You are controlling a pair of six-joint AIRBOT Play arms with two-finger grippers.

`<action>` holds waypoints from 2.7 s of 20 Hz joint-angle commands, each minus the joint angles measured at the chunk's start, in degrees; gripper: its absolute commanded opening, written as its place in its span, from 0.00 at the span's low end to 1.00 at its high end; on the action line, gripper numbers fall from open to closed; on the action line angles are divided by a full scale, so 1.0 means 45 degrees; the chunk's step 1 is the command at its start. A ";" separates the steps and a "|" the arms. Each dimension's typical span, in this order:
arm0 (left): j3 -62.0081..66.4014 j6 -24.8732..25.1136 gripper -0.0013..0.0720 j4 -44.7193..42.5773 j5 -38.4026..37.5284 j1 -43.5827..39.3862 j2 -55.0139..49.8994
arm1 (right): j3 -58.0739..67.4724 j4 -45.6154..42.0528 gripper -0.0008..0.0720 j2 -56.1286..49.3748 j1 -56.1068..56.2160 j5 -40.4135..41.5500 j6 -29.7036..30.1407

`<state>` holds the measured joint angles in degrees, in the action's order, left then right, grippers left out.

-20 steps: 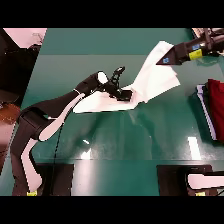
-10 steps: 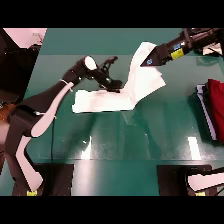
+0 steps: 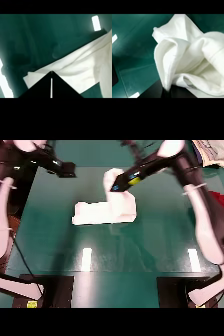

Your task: Fold the shirts.

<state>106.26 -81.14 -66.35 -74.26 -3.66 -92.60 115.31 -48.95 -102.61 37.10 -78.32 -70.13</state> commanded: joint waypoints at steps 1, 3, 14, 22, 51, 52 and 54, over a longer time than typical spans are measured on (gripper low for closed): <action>0.0005 0.0121 0.05 -0.0214 -0.0510 0.1545 0.1268 | 0.1025 -0.0015 0.61 -0.2079 0.2259 0.3259 0.0636; 0.0000 0.0121 0.05 -0.0209 -0.0656 0.2025 0.1710 | 0.0981 -0.0068 0.71 -0.2492 0.3123 0.4857 0.0641; -0.0005 0.0131 0.05 0.1268 -0.1059 0.2166 0.2137 | -0.5532 -0.1574 0.71 0.2579 -0.1685 0.1617 -0.0369; -0.0010 0.0126 0.05 0.1287 -0.1015 0.2166 0.2035 | -1.0108 0.2055 0.99 0.2254 -0.4998 0.2623 -0.0573; -0.0772 0.0607 0.05 0.1690 0.0719 -0.2506 0.2006 | -0.5051 0.1996 0.03 0.4080 -1.1715 0.1739 -0.0452; -0.0772 0.0607 0.05 0.1690 0.0889 -0.2783 0.2006 | -0.5051 0.1909 0.03 0.4148 -1.2546 0.1744 -0.0452; -0.0772 0.0607 0.05 0.1690 0.1151 -0.3235 0.2006 | -0.5056 0.1846 0.03 0.4138 -1.3852 0.1957 -0.0447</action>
<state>102.78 -78.52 -58.70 -71.99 -14.79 -83.55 92.53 -38.13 -85.65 -16.19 -70.41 -71.42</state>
